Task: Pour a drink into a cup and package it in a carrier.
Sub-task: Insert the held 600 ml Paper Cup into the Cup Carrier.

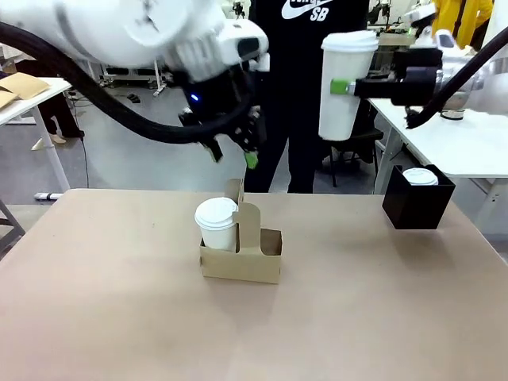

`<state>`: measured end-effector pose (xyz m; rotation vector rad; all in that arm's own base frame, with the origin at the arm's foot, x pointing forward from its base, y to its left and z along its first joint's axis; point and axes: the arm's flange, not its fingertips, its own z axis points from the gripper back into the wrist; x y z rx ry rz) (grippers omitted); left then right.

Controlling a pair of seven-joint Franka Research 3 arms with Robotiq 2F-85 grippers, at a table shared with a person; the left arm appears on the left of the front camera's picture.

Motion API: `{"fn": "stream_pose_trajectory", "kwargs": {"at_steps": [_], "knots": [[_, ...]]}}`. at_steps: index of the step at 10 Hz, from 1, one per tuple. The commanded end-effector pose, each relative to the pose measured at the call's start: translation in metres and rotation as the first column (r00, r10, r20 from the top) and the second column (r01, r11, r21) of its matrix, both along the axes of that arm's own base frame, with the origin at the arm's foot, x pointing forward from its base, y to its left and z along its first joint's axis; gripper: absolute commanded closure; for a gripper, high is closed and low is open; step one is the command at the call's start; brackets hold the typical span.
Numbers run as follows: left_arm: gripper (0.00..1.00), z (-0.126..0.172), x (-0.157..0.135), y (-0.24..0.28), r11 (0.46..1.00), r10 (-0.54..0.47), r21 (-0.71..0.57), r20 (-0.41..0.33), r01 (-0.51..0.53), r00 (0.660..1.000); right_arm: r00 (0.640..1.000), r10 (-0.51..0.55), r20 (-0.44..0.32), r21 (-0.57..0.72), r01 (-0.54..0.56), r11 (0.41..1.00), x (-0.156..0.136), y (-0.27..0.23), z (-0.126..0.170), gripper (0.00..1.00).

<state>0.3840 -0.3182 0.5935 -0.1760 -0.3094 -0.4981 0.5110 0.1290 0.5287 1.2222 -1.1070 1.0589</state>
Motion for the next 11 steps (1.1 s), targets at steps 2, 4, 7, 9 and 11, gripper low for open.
{"fn": "stream_pose_trajectory", "kwargs": {"at_steps": [2, 4, 7, 9, 11], "knots": [[0.00, 0.007, -0.018, 0.082, 0.912, -0.409, 0.054, 0.135, 0.406, 0.902, 0.967, 0.191, 0.169, 0.019, -0.197, 0.980, 0.001, 0.020, -0.026, 0.19], [0.00, -0.004, -0.022, 0.124, 0.836, -0.546, 0.101, 0.252, 0.539, 0.799, 0.957, 0.187, 0.222, 0.097, -0.212, 0.972, -0.006, 0.041, -0.052, 0.19], [0.00, 0.007, -0.016, 0.124, 0.847, -0.531, 0.154, 0.214, 0.509, 0.820, 0.964, 0.196, 0.178, 0.028, -0.204, 0.979, -0.006, 0.035, -0.046, 0.19], [0.00, -0.004, -0.018, 0.135, 0.849, -0.528, 0.161, 0.246, 0.503, 0.813, 0.963, 0.186, 0.193, 0.051, -0.199, 0.979, -0.005, 0.040, -0.061, 0.19], [0.00, -0.038, -0.011, 0.179, 0.804, -0.591, 0.127, 0.283, 0.581, 0.755, 0.934, 0.329, 0.137, 0.066, -0.340, 0.938, -0.011, 0.078, -0.077, 0.19]]}}
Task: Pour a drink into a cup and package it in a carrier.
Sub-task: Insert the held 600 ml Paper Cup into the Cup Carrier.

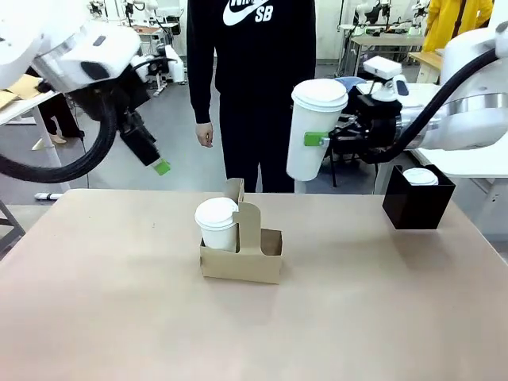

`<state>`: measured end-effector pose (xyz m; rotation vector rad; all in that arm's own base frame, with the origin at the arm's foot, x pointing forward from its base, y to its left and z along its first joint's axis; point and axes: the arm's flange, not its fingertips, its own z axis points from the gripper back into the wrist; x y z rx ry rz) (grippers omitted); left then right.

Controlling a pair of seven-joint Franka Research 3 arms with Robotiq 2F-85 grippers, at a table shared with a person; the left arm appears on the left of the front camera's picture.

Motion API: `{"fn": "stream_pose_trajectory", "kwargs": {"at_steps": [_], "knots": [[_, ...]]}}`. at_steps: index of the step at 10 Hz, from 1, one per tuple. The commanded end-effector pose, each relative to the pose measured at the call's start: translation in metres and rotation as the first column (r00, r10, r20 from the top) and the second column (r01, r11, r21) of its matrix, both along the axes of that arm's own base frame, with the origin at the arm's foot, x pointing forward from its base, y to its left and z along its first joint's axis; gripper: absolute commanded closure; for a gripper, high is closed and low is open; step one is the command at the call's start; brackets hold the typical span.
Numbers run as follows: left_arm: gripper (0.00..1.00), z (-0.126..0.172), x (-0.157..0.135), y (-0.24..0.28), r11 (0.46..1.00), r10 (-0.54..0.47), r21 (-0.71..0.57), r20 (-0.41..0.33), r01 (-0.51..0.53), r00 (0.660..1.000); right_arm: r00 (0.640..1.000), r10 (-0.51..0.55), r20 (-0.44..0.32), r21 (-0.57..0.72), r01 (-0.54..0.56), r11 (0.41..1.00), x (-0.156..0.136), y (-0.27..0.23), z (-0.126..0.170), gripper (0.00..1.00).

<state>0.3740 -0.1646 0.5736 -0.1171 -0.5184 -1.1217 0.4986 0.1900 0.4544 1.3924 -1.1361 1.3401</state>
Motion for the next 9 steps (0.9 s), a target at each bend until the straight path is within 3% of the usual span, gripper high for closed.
{"fn": "stream_pose_trajectory", "kwargs": {"at_steps": [1, 2, 6, 9], "knots": [[0.00, -0.033, 0.002, 0.049, 0.995, -0.078, -0.065, 0.021, 0.079, 0.997, 0.993, 0.105, -0.044, -0.005, -0.105, 0.994, 0.000, 0.030, -0.011, 0.19], [0.00, -0.047, 0.001, 0.069, 0.987, -0.115, -0.114, 0.014, 0.116, 0.993, 0.989, 0.140, -0.054, 0.010, -0.140, 0.990, -0.003, 0.042, -0.018, 0.19], [0.00, -0.098, -0.012, 0.126, 0.918, -0.304, -0.217, 0.154, 0.332, 0.940, 0.958, 0.272, -0.089, -0.004, -0.273, 0.962, -0.004, 0.077, -0.059, 0.19], [0.00, -0.128, -0.019, 0.147, 0.861, -0.402, -0.260, 0.180, 0.437, 0.898, 0.943, 0.315, -0.103, -0.030, -0.320, 0.947, 0.000, 0.089, -0.087, 0.19]]}}
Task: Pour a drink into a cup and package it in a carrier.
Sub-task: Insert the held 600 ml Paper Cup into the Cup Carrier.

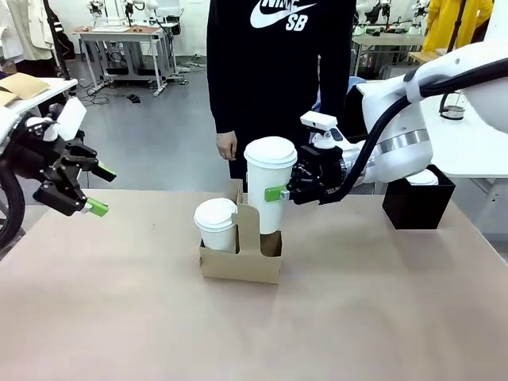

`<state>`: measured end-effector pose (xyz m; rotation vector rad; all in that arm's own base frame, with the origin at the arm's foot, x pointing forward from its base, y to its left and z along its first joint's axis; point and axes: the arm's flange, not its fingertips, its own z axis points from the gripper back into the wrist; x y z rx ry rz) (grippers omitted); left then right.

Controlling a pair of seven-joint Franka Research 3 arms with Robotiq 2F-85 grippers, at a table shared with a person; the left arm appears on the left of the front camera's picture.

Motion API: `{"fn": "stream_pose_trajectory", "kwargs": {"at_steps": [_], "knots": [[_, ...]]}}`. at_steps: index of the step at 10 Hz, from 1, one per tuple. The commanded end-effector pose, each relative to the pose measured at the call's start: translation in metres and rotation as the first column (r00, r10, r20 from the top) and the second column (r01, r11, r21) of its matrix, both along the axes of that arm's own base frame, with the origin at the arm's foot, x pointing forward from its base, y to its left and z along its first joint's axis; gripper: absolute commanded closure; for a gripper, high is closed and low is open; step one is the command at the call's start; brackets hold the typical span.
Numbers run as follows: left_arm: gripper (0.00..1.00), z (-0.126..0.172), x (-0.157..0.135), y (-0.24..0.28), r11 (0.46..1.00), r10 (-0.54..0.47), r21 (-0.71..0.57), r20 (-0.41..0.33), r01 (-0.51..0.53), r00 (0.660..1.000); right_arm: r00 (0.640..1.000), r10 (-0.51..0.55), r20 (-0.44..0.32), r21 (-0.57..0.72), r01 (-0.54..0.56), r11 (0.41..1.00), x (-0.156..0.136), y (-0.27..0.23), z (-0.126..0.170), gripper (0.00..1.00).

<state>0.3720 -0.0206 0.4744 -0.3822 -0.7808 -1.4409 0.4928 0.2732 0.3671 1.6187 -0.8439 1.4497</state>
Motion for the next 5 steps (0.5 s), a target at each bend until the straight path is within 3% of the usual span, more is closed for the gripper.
{"fn": "stream_pose_trajectory", "kwargs": {"at_steps": [1, 2, 5], "knots": [[0.00, -0.032, -0.014, 0.003, 0.998, -0.017, -0.057, -0.046, 0.015, 0.999, 0.999, 0.045, 0.016, 0.013, -0.045, 0.999, 0.009, 0.009, -0.007, 0.19], [0.00, 0.000, 0.000, 0.000, 1.000, 0.000, 0.000, 0.000, 0.000, 1.000, 0.999, 0.042, 0.033, 0.013, -0.042, 0.999, 0.012, 0.010, -0.019, 0.19], [0.00, 0.000, 0.000, 0.000, 1.000, 0.000, 0.000, 0.000, 0.000, 1.000, 0.998, 0.048, 0.052, 0.022, -0.049, 0.999, 0.013, 0.010, -0.044, 0.19]]}}
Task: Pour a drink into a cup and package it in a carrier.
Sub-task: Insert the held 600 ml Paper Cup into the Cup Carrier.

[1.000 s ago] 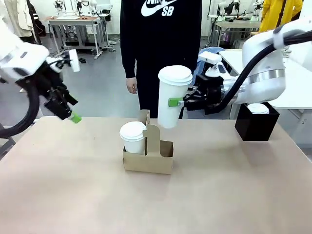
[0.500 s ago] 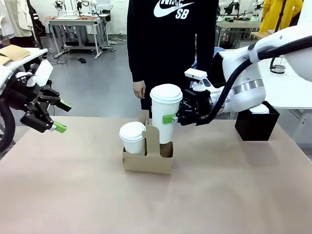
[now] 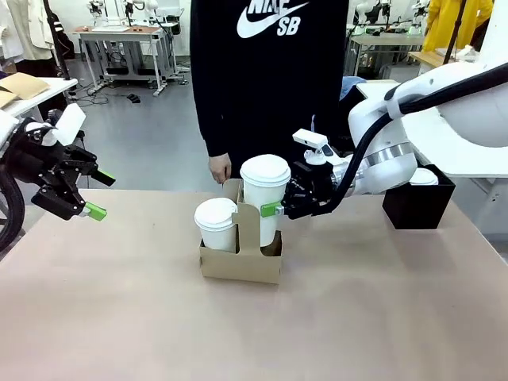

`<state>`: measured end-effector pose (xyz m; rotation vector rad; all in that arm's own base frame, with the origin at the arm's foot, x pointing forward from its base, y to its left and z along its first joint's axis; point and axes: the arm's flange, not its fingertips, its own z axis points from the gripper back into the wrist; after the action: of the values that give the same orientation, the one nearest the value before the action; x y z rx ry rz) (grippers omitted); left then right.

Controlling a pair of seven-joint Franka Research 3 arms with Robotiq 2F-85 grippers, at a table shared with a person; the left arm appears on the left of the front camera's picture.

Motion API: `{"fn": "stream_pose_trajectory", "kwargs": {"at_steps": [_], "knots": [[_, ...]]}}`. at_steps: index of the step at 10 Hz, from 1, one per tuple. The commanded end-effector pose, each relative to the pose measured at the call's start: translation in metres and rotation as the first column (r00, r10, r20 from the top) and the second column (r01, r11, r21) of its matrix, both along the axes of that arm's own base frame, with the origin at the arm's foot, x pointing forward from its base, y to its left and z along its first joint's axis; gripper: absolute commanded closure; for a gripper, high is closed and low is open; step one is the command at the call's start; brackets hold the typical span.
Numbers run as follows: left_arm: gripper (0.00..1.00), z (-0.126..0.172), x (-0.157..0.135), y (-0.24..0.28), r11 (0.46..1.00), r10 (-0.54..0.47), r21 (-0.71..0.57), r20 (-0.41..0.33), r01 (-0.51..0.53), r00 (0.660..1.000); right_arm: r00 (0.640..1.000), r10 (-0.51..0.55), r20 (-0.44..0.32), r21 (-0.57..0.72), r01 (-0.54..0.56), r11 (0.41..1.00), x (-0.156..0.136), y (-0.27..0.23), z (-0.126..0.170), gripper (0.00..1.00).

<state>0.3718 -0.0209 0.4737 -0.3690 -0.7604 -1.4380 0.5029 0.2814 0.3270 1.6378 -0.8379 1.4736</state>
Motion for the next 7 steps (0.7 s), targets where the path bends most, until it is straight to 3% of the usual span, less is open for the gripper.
{"fn": "stream_pose_trajectory", "kwargs": {"at_steps": [1, 7], "knots": [[0.00, 0.001, 0.000, 0.000, 1.000, -0.008, -0.020, 0.008, 0.008, 1.000, 0.998, 0.027, 0.050, 0.011, -0.028, 1.000, 0.000, 0.000, -0.014, 0.19], [0.00, 0.001, 0.000, 0.000, 1.000, -0.008, -0.020, 0.008, 0.008, 1.000, 0.996, 0.033, 0.087, -0.028, -0.031, 0.999, 0.007, -0.003, -0.061, 0.19]]}}
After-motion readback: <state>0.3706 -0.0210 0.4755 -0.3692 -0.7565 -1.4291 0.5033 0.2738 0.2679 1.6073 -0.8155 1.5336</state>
